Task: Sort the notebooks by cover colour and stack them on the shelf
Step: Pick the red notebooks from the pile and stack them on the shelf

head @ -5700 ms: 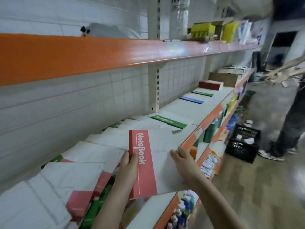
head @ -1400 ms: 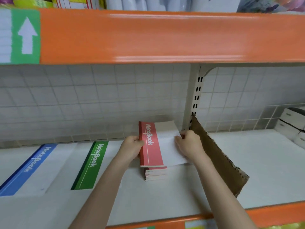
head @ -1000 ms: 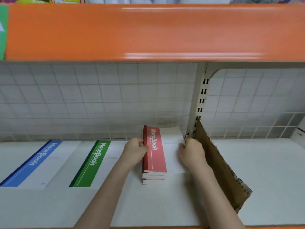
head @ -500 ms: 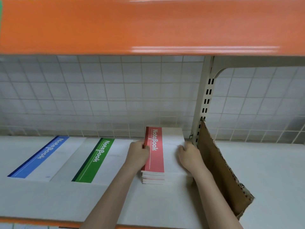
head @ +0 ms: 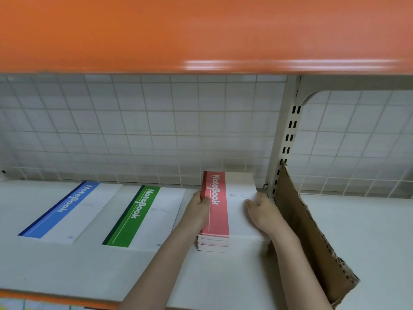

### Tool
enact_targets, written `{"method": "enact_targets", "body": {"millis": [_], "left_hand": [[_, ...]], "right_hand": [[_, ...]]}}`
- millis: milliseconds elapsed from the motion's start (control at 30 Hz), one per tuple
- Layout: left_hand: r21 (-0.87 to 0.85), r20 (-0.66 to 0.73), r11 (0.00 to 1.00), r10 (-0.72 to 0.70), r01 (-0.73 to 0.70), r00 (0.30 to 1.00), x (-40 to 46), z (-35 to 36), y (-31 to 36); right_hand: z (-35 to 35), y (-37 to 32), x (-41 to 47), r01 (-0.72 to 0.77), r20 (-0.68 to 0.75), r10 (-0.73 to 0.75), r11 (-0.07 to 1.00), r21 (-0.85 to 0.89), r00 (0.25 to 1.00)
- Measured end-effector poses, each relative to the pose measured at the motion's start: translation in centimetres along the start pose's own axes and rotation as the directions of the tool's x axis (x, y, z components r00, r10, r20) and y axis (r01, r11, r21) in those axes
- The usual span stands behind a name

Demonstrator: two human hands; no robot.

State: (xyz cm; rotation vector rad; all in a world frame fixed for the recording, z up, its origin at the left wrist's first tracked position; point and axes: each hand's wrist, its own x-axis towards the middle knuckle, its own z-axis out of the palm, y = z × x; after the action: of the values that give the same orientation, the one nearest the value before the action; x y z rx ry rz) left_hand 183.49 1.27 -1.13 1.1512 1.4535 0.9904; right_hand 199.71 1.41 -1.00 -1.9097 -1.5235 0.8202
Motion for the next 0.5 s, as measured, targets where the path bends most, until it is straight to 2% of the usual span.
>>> {"method": "enact_targets", "body": {"millis": [100, 167, 233, 333, 500], "left_hand": [[0.152, -0.019, 0.988, 0.034, -0.031, 0.999, 0.0, -1.4, 0.2], [0.321, -0.09, 0.941, 0.143, -0.107, 0.986, 0.0, -3.3, 0.4], [0.471, -0.095, 0.868, 0.227, -0.157, 0.969, -0.1, -5.7, 0.3], [0.63, -0.071, 0.766, 0.221, -0.128, 0.973, -0.6, -9.8, -0.2], [0.747, -0.178, 0.664, 0.167, 0.023, 0.97, -3.3, -17.8, -1.4]], "right_hand": [[-0.3, -1.2, -0.7, 0.021, -0.052, -0.027, 0.994, -0.11, 0.998], [-0.1, -2.7, -1.5, 0.093, -0.122, -0.122, 0.97, -0.224, 0.985], [0.8, -4.6, -2.1, 0.185, -0.132, -0.235, 0.932, -0.312, 0.963], [3.3, -7.7, -2.8, 0.294, -0.033, -0.327, 0.887, -0.357, 0.945], [9.5, -12.9, -4.2, 0.464, 0.189, -0.424, 0.798, -0.386, 0.886]]}}
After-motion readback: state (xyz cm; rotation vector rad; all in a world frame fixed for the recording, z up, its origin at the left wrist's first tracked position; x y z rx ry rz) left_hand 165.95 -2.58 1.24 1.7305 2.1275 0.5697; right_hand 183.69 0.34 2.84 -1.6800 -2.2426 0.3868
